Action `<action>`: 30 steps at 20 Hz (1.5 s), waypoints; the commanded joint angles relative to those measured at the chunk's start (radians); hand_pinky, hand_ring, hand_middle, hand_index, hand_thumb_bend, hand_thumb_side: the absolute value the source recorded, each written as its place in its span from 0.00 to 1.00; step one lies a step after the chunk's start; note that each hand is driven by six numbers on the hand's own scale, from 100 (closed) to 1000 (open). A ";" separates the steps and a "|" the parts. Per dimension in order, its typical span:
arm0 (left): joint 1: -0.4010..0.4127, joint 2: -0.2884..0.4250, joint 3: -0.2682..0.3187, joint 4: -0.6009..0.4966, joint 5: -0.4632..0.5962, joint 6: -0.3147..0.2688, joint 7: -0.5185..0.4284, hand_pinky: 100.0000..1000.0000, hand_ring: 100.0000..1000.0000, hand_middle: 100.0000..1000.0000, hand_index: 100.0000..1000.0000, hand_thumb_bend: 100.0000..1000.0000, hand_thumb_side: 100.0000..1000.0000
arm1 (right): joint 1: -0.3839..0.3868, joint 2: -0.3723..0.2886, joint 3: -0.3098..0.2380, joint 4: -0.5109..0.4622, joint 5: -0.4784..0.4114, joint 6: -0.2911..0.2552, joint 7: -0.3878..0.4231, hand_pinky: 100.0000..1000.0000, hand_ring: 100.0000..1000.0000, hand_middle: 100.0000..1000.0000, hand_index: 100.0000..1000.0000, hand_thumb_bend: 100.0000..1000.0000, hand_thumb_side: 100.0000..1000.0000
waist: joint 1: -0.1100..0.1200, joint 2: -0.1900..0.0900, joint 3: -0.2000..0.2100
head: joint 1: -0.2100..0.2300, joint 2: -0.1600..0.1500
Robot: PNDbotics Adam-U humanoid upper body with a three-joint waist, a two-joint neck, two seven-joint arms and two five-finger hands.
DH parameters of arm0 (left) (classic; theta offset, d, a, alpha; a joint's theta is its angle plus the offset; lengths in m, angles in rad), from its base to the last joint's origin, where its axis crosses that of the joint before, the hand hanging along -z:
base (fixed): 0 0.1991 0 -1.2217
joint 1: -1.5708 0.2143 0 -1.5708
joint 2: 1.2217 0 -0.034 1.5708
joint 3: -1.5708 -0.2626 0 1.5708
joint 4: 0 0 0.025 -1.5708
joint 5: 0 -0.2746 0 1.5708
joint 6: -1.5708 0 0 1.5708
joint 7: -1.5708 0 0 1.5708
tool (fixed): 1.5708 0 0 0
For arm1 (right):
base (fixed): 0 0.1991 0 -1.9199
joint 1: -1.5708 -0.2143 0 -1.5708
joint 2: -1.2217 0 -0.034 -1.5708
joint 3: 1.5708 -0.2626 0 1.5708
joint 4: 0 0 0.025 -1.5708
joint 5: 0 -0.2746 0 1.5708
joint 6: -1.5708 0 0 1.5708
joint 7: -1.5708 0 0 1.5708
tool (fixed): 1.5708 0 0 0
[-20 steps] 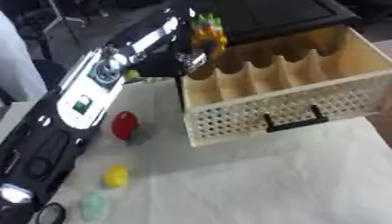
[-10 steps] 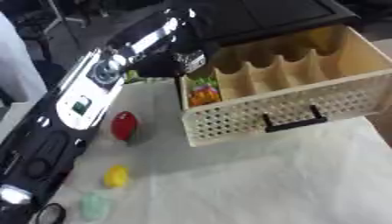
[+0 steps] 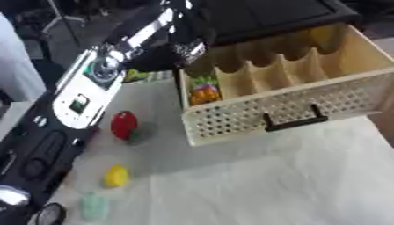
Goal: Pick up objects from table and place into drawer.
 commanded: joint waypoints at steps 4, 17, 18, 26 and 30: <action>0.023 0.072 0.060 -0.140 0.144 0.082 0.112 0.43 0.63 0.70 0.87 0.01 0.73 | -0.003 -0.021 -0.013 -0.011 0.000 -0.001 -0.007 0.47 0.23 0.23 0.56 0.00 0.95 | -0.023 -0.022 0.010 | -0.001 0.026; 0.142 0.144 0.150 -0.435 0.362 0.201 0.277 0.40 0.59 0.65 0.84 0.03 0.68 | 0.002 -0.024 -0.015 -0.011 0.004 -0.005 -0.011 0.47 0.22 0.23 0.56 0.00 0.95 | -0.065 -0.016 0.040 | 0.019 0.050; 0.152 0.150 0.156 -0.459 0.372 0.206 0.292 0.40 0.58 0.65 0.83 0.04 0.68 | 0.002 -0.024 -0.015 -0.011 0.003 -0.006 -0.010 0.47 0.22 0.23 0.56 0.00 0.95 | -0.068 -0.016 0.042 | 0.021 0.050; 0.270 0.193 0.223 -0.650 0.442 0.253 0.445 0.40 0.57 0.63 0.82 0.06 0.65 | 0.002 -0.032 -0.012 -0.011 0.015 0.002 0.001 0.48 0.22 0.23 0.57 0.00 0.95 | -0.097 -0.019 0.062 | 0.020 0.058; 0.342 0.201 0.255 -0.681 0.466 0.231 0.517 0.40 0.57 0.63 0.82 0.06 0.68 | 0.002 -0.049 -0.007 -0.011 0.033 0.009 0.019 0.49 0.22 0.24 0.58 0.00 0.97 | -0.110 -0.021 0.071 | 0.029 0.065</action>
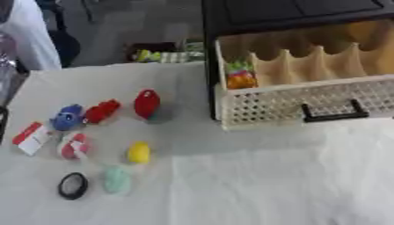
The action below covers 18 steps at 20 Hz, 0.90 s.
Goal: Pick up objects from table and place into drawer.
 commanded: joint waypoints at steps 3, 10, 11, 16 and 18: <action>0.072 0.042 0.041 -0.030 0.024 -0.059 0.065 0.41 0.58 0.64 0.84 0.00 0.77 | -0.008 -0.067 0.006 -0.011 0.037 0.010 0.039 0.50 0.22 0.25 0.60 0.00 0.98 | -0.018 -0.025 0.010 | 0.013 0.013; 0.180 0.033 0.060 -0.030 0.029 -0.161 0.064 0.41 0.58 0.65 0.86 0.00 0.82 | -0.012 -0.135 0.028 -0.011 0.095 0.029 0.119 0.53 0.22 0.27 0.63 0.00 0.98 | -0.041 -0.029 0.023 | 0.013 0.021; 0.190 0.030 0.062 -0.030 0.031 -0.177 0.068 0.41 0.58 0.65 0.86 0.00 0.82 | -0.012 -0.147 0.033 -0.011 0.102 0.032 0.132 0.54 0.23 0.27 0.64 0.00 0.98 | -0.044 -0.030 0.024 | 0.012 0.022; 0.250 0.019 0.069 -0.030 0.033 -0.254 0.096 0.41 0.58 0.66 0.87 0.00 0.85 | -0.007 -0.237 0.064 -0.011 0.136 0.050 0.233 0.58 0.27 0.34 0.68 0.00 1.00 | -0.058 -0.039 0.025 | 0.010 0.036; 0.283 0.013 0.072 -0.030 0.028 -0.268 0.102 0.41 0.58 0.66 0.87 0.00 0.86 | 0.000 -0.288 0.079 -0.011 0.136 0.055 0.288 0.59 0.28 0.37 0.70 0.00 1.00 | -0.064 -0.044 0.022 | 0.009 0.041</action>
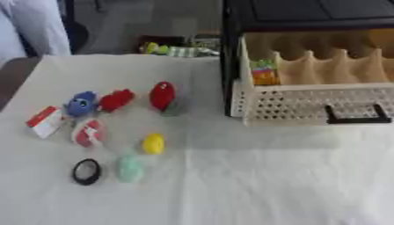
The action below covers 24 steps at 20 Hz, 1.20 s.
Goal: Pick up objects from table and place into drawer.
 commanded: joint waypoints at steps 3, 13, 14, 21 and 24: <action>0.057 -0.006 0.021 -0.019 -0.012 -0.036 0.021 0.41 0.58 0.65 0.86 0.00 0.88 | 0.022 -0.173 0.032 -0.011 -0.013 0.007 0.170 0.63 0.33 0.44 0.76 0.00 1.00 | -0.013 -0.033 -0.007 | -0.004 0.020; 0.142 -0.051 0.025 -0.019 -0.022 -0.017 0.022 0.41 0.58 0.65 0.85 0.00 0.92 | 0.110 -0.376 0.123 -0.011 -0.148 0.041 0.635 0.66 0.43 0.54 0.79 0.00 0.97 | -0.034 -0.053 -0.026 | -0.010 0.035; 0.145 -0.053 0.025 -0.019 -0.021 -0.014 0.022 0.41 0.58 0.65 0.85 0.00 0.92 | 0.116 -0.385 0.131 -0.011 -0.163 0.042 0.668 0.66 0.44 0.55 0.79 0.00 0.97 | -0.036 -0.055 -0.027 | -0.011 0.035; 0.160 -0.068 0.018 -0.019 -0.019 0.003 0.010 0.40 0.58 0.65 0.85 0.00 0.93 | 0.138 -0.410 0.161 -0.011 -0.226 0.022 0.854 0.67 0.49 0.59 0.81 0.00 0.95 | -0.043 -0.061 -0.035 | -0.015 0.034; 0.160 -0.079 0.010 -0.019 -0.015 0.009 0.000 0.40 0.58 0.65 0.85 0.00 0.93 | 0.128 -0.404 0.195 -0.011 -0.236 0.046 0.903 0.67 0.49 0.60 0.83 0.00 0.94 | -0.041 -0.062 -0.031 | -0.025 0.036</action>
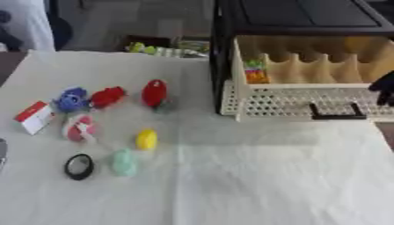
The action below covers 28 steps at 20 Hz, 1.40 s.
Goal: Pick up objects from table and place into drawer.
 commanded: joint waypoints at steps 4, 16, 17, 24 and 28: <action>-0.007 -0.005 -0.009 -0.019 0.007 0.012 -0.019 0.40 0.58 0.65 0.85 0.00 0.93 | -0.059 -0.024 0.057 -0.010 -0.026 0.069 0.081 0.68 0.49 0.60 0.84 0.00 0.93 | 0.005 -0.023 0.006 | -0.020 0.008; 0.001 -0.035 -0.021 -0.019 0.007 0.031 -0.037 0.40 0.57 0.64 0.85 0.00 0.94 | -0.128 0.037 0.151 -0.010 -0.024 0.246 0.145 0.69 0.53 0.62 0.85 0.00 0.95 | 0.012 -0.016 0.021 | -0.039 -0.003; 0.002 -0.037 -0.020 -0.019 0.006 0.031 -0.037 0.40 0.57 0.64 0.85 0.00 0.94 | -0.133 0.042 0.155 -0.010 -0.022 0.254 0.149 0.69 0.53 0.62 0.85 0.00 0.95 | 0.012 -0.015 0.023 | -0.039 -0.004; 0.007 -0.051 -0.019 -0.019 0.008 0.035 -0.040 0.41 0.58 0.65 0.85 0.00 0.95 | -0.160 0.065 0.180 -0.010 -0.002 0.305 0.170 0.71 0.55 0.63 0.84 0.00 0.96 | 0.013 -0.012 0.026 | -0.045 -0.009; 0.014 -0.060 -0.020 -0.019 0.009 0.040 -0.048 0.41 0.58 0.65 0.85 0.00 0.95 | -0.181 0.079 0.196 -0.010 0.018 0.344 0.171 0.73 0.57 0.65 0.84 0.00 0.96 | 0.015 -0.010 0.030 | -0.052 -0.014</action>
